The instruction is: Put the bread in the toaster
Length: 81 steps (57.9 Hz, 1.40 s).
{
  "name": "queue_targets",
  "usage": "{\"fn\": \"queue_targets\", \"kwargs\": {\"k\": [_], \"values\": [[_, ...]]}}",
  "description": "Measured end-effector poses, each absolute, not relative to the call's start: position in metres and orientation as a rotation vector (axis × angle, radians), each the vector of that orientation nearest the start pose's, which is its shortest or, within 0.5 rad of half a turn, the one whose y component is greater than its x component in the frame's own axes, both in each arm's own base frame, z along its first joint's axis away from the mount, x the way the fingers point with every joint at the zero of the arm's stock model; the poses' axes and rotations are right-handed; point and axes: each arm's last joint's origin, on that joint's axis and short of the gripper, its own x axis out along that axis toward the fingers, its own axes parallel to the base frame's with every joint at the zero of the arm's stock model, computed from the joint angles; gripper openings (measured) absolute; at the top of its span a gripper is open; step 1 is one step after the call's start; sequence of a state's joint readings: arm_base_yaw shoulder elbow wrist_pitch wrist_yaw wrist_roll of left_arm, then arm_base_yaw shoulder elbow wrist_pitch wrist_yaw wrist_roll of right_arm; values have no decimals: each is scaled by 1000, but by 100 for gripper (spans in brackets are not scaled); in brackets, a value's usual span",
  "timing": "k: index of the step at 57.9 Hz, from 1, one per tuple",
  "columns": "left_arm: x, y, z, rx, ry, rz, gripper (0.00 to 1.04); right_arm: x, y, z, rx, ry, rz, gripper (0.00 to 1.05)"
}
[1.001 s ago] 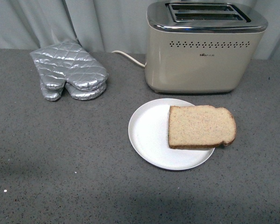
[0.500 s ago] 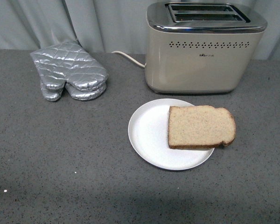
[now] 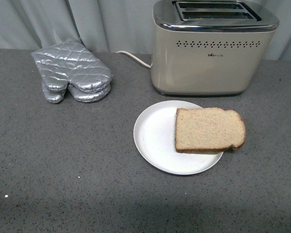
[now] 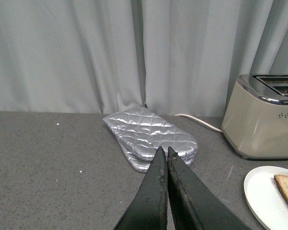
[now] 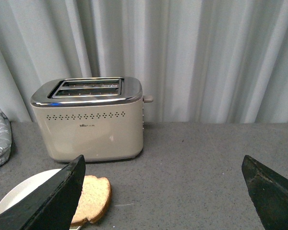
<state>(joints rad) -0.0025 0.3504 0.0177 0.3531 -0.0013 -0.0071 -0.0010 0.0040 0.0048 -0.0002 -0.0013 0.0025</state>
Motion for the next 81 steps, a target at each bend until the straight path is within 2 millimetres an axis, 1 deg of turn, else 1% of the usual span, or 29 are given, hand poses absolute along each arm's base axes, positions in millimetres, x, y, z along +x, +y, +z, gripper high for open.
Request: {"fn": "queue_targets", "kwargs": {"k": [32, 38, 41, 56, 58, 59, 65, 70, 73, 76, 77, 81], "values": [[108, 0, 172, -7, -22, -1, 4, 98, 0, 165, 2, -1, 0, 95], [101, 0, 168, -7, 14, -3, 4, 98, 0, 165, 2, -1, 0, 95], [98, 0, 169, -7, -7, -3, 4, 98, 0, 165, 2, -1, 0, 95], [97, 0, 169, -8, -15, -3, 4, 98, 0, 165, 2, -1, 0, 95], [97, 0, 170, -7, -15, -3, 11, 98, 0, 165, 2, -1, 0, 95], [97, 0, 170, -7, -15, -2, 17, 98, 0, 165, 2, -1, 0, 95], [97, 0, 170, -7, -15, -3, 33, 98, 0, 165, 2, -1, 1, 95], [97, 0, 170, -7, -15, -3, 49, 98, 0, 165, 2, -1, 0, 95], [97, 0, 170, -7, -15, -3, 56, 98, 0, 165, 3, -1, 0, 95], [97, 0, 170, -7, -15, -2, 67, 98, 0, 165, 3, -1, 0, 95], [97, 0, 170, -7, -15, -2, 73, 98, 0, 165, 3, -1, 0, 95], [97, 0, 170, -7, -15, -2, 89, 98, 0, 165, 3, -1, 0, 95]]}}
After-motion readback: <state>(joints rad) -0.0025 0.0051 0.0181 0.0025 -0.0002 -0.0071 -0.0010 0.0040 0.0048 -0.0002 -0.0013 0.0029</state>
